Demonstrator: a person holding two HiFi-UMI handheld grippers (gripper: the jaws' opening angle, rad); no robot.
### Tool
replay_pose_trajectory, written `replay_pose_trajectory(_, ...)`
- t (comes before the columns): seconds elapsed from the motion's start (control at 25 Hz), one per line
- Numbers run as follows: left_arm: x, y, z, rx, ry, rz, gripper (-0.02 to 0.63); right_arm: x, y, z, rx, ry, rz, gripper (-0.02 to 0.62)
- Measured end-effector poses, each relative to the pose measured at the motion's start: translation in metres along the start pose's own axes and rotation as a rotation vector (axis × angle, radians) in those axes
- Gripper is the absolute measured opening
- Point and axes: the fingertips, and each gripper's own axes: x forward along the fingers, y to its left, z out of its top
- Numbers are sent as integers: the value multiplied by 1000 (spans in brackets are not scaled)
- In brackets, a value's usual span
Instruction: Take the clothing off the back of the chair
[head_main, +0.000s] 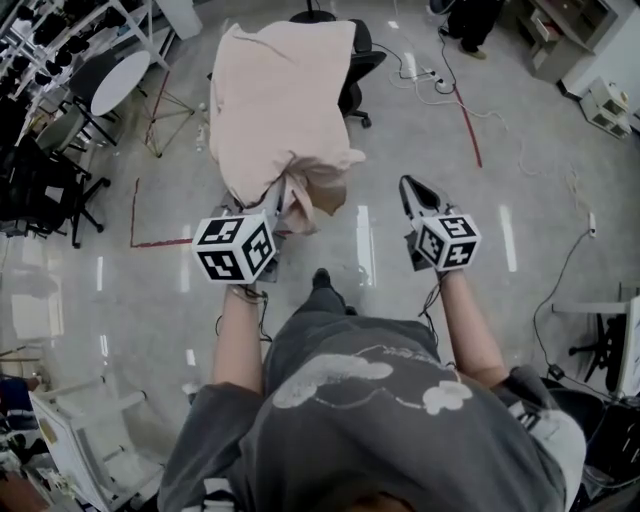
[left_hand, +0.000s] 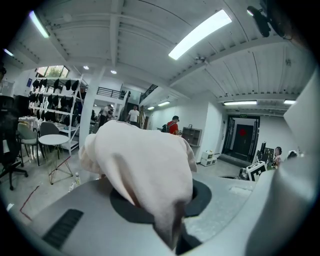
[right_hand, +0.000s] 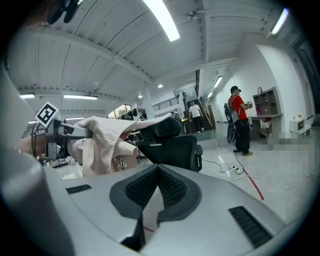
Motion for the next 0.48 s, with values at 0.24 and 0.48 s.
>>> replay_pose_trajectory(0.24, -13, -6, -12, -3, 19, -3, 66, -14, 5, -9, 26, -12, -5, -6)
replay_pose_trajectory(0.48, -22, -13, -29, -21, 43, -22, 66, -24, 10, -23, 54, -4, -2, -6)
